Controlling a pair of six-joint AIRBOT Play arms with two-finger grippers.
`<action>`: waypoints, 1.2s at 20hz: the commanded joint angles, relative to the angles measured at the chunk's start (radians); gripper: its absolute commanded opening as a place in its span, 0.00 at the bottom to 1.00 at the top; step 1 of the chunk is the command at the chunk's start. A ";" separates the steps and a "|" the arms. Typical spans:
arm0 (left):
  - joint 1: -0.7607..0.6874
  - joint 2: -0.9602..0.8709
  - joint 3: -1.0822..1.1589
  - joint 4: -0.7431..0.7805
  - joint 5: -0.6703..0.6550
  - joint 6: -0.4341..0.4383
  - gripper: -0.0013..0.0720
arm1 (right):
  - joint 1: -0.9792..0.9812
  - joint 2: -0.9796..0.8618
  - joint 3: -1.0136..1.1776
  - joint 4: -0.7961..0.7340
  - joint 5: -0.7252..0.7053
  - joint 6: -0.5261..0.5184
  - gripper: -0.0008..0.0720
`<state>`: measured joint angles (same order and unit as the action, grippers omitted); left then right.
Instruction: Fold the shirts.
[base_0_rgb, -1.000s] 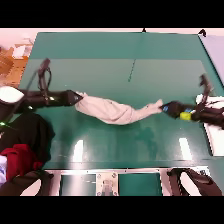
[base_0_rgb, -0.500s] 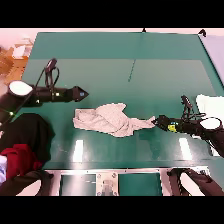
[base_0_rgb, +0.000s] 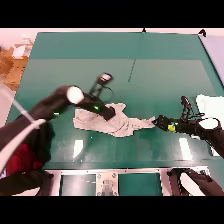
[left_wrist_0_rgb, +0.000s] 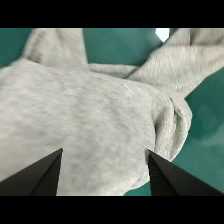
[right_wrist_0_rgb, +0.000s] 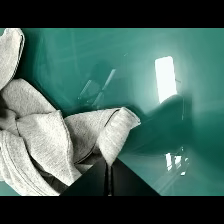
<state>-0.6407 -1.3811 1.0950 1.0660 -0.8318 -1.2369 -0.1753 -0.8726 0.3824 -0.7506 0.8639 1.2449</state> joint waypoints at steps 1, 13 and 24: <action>-0.097 -0.146 0.079 0.096 -0.004 -0.033 0.84 | 0.000 0.000 0.000 0.000 -0.004 -0.010 0.04; -0.098 -0.165 0.347 0.227 -0.216 -0.076 0.05 | -0.029 0.000 0.020 0.000 -0.034 -0.027 0.03; 0.333 0.394 0.543 0.394 -0.337 -0.117 0.05 | -0.301 0.112 0.685 0.010 0.222 0.067 0.03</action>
<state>-0.4446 -1.1271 1.6249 1.4399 -1.1572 -1.3529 -0.4091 -0.8162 0.8703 -0.7456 1.0077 1.2667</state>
